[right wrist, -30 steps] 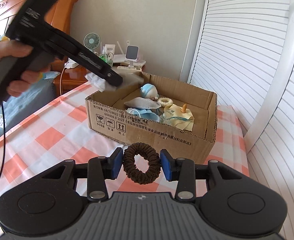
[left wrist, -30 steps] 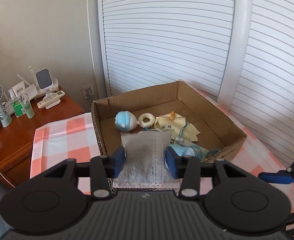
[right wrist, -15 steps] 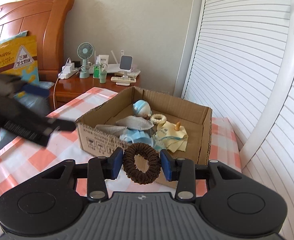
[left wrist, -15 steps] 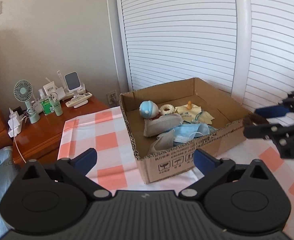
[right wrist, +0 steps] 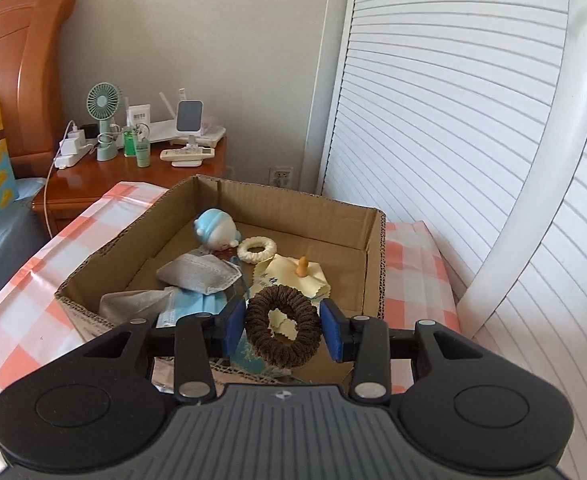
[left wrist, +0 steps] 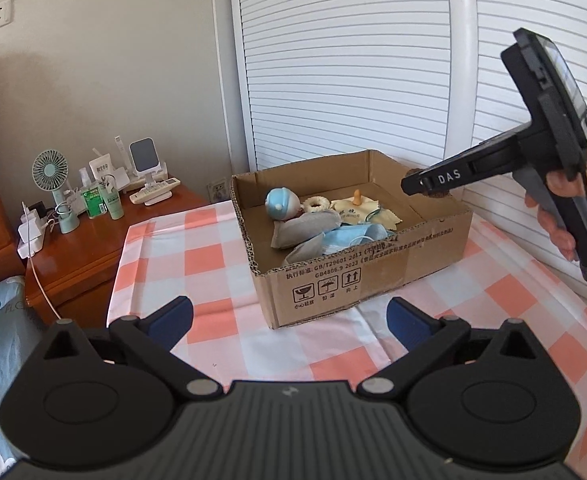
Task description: Organize soft objects
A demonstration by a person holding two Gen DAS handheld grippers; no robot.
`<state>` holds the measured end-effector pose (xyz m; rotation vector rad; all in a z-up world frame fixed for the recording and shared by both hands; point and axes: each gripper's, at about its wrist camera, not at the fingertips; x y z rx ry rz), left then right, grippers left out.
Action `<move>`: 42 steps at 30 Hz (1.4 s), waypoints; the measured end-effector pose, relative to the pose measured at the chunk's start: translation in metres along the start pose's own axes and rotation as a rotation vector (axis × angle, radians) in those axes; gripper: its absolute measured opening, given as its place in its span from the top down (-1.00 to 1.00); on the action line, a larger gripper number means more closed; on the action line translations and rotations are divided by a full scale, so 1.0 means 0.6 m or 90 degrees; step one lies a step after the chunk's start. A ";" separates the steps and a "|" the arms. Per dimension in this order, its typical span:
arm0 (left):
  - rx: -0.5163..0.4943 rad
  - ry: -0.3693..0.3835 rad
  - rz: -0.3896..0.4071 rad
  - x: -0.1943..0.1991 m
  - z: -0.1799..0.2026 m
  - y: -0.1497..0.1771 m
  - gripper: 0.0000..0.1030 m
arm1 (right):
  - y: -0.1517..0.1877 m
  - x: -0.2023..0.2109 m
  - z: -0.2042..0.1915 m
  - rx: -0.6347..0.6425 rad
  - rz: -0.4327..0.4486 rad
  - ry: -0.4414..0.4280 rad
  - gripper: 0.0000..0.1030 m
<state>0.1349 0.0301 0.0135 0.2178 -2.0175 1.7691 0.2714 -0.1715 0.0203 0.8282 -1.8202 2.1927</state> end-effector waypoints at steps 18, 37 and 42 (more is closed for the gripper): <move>0.026 -0.025 -0.001 0.024 0.012 -0.010 -0.99 | 0.017 0.043 0.014 -0.085 -0.043 0.087 -1.00; 0.056 -0.082 -0.054 0.049 0.036 -0.031 -0.99 | 0.090 0.241 -0.065 -0.114 -0.054 0.147 -1.00; 0.056 -0.080 -0.047 0.055 0.038 -0.033 -0.99 | 0.085 0.252 -0.069 -0.112 -0.042 0.150 -1.00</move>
Point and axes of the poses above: each gripper's, at about its wrist camera, not at the fingertips, and x roughly against the way its jaws point, z to its right, y to its underside, and after that the axes turned 8 degrees about z, right-handed
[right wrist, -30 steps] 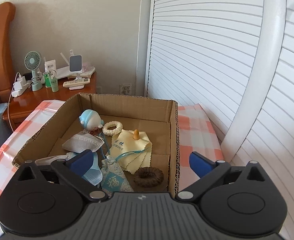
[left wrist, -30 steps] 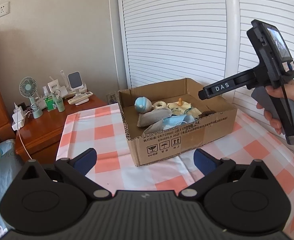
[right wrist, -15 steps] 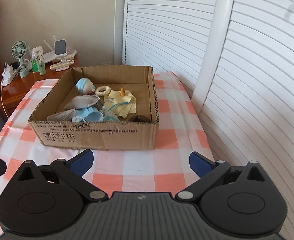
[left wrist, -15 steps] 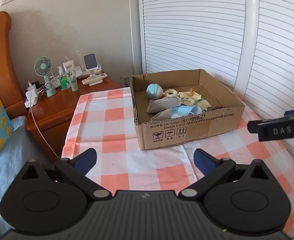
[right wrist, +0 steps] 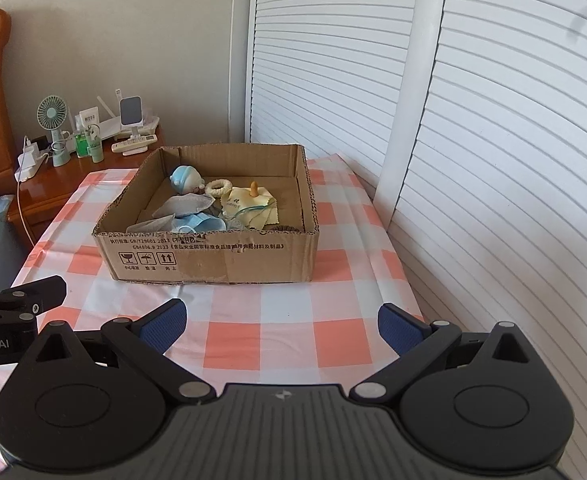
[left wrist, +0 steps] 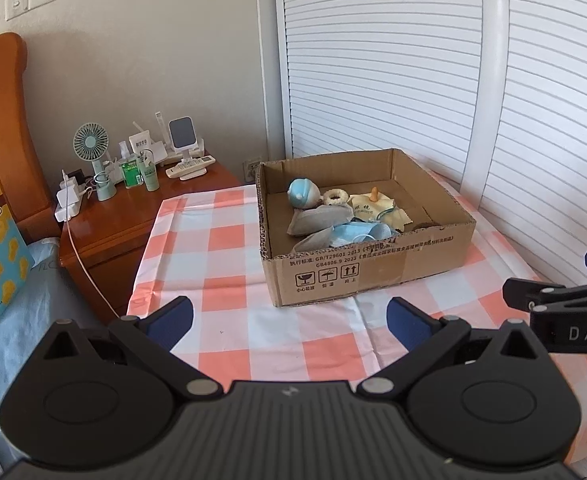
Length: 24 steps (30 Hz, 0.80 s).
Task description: Organize soft objects
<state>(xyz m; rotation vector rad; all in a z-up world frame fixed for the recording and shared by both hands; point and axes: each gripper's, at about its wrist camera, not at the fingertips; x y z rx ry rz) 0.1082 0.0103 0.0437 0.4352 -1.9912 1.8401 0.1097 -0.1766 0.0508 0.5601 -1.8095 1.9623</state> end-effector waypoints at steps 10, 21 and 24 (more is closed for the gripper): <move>0.004 0.006 0.001 0.004 -0.001 -0.002 -0.99 | -0.001 0.007 0.003 -0.004 0.007 -0.001 -1.00; 0.006 0.010 0.001 0.006 0.002 -0.004 -0.99 | -0.003 0.010 0.006 -0.006 0.011 0.000 -1.00; 0.004 0.010 0.001 0.006 0.003 -0.005 -0.99 | -0.003 0.011 0.008 -0.008 0.013 0.001 -1.00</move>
Point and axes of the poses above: each gripper's, at about its wrist camera, not at the fingertips, and x roughly against the way its jaws point, z to its right, y to its underside, and after that the axes turned 8 degrees about z, right-handed
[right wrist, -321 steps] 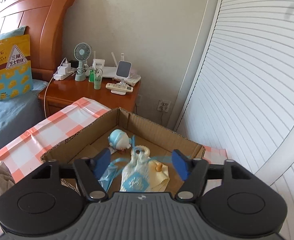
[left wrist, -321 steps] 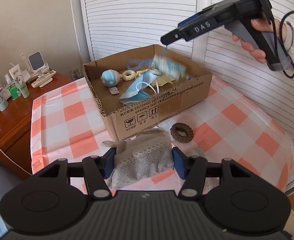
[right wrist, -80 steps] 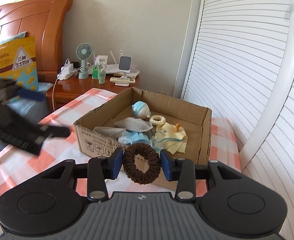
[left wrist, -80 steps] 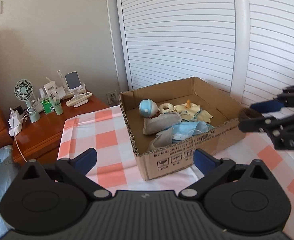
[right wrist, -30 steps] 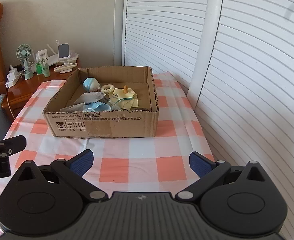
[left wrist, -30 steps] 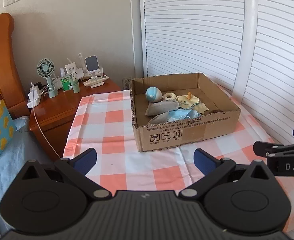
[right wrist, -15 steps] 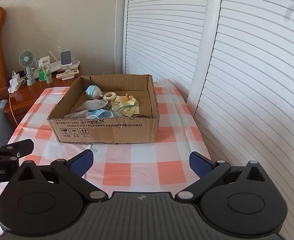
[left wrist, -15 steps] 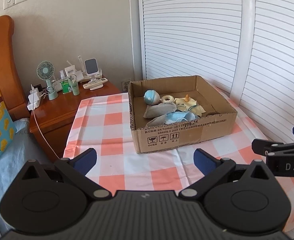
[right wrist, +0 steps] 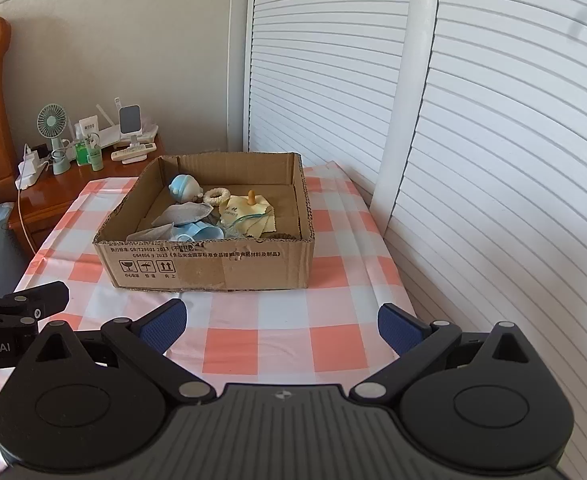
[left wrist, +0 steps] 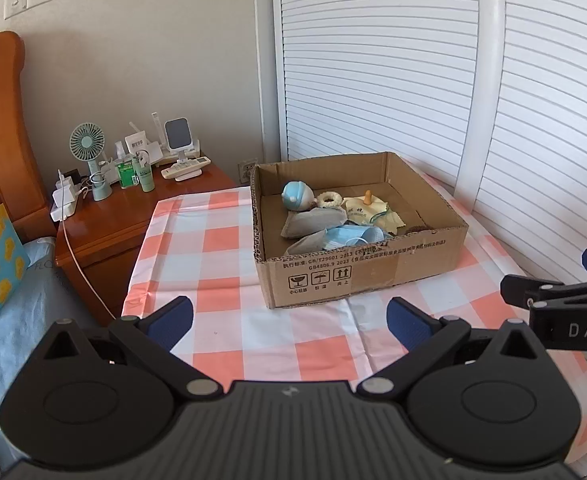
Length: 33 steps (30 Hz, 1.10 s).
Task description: Organize soft objects
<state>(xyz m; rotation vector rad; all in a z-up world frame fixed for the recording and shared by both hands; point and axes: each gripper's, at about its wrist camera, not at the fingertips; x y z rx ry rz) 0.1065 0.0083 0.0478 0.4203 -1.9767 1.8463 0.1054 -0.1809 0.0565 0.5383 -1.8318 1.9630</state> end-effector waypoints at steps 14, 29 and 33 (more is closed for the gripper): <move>0.000 0.002 0.000 0.000 0.001 -0.001 -0.99 | -0.001 0.002 0.002 -0.002 0.003 0.001 -1.00; -0.001 0.002 -0.001 0.001 0.003 -0.003 -0.99 | -0.001 0.005 0.003 -0.001 0.005 0.000 -1.00; -0.002 0.003 -0.001 0.001 0.004 -0.003 -0.99 | 0.000 0.005 0.004 -0.002 0.005 -0.001 -1.00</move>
Point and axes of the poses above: each gripper's, at about its wrist camera, not at the fingertips, and x roughly against the way its jaws point, z to its right, y to its underside, and after that the axes turned 8 degrees about z, right-handed
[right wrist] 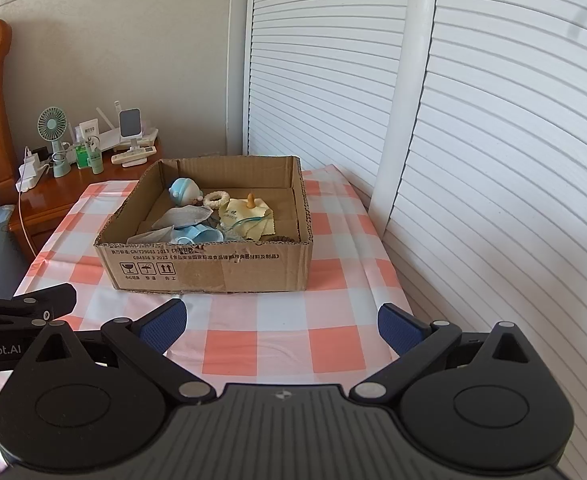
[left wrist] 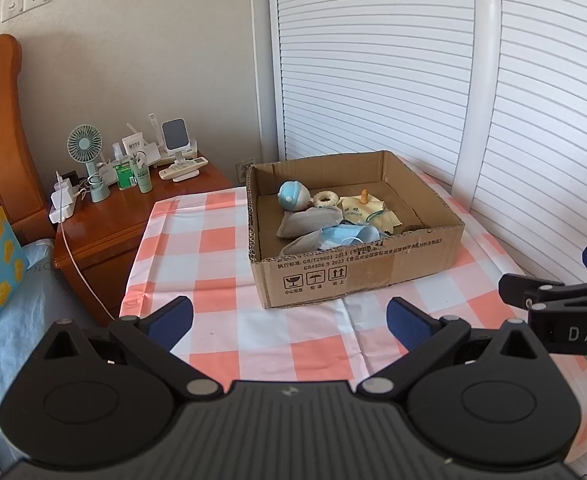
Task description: Organize soft objects
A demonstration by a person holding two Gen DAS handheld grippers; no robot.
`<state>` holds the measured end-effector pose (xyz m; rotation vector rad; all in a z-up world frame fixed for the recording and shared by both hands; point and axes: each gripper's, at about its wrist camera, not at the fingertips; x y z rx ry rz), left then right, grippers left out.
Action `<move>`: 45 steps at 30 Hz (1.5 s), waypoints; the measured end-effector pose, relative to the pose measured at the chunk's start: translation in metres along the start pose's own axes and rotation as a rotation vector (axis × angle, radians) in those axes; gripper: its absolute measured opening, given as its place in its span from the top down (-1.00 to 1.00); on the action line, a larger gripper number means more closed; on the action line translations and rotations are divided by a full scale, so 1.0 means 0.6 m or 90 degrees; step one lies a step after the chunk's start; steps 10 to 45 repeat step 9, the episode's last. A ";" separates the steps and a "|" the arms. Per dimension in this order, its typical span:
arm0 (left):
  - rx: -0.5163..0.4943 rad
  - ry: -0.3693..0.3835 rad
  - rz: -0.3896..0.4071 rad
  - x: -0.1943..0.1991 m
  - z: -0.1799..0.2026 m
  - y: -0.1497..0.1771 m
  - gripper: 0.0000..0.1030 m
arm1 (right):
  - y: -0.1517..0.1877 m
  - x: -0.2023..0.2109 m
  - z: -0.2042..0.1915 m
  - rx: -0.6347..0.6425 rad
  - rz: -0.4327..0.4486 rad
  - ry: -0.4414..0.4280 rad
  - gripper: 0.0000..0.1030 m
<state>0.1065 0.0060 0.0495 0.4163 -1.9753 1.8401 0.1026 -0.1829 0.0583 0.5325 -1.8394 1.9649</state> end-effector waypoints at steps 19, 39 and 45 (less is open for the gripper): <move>0.000 0.001 -0.001 0.000 0.001 0.000 -0.99 | -0.001 -0.001 0.000 0.001 -0.002 0.000 -1.00; 0.000 0.001 -0.001 0.000 0.001 0.000 -0.99 | -0.001 -0.001 0.000 0.001 -0.002 0.000 -1.00; 0.000 0.001 -0.001 0.000 0.001 0.000 -0.99 | -0.001 -0.001 0.000 0.001 -0.002 0.000 -1.00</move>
Point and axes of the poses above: each gripper's, at about its wrist camera, not at the fingertips, and x roughly against the way its jaws point, z to its right, y to its underside, and after that the axes turned 8 degrees about z, right-handed
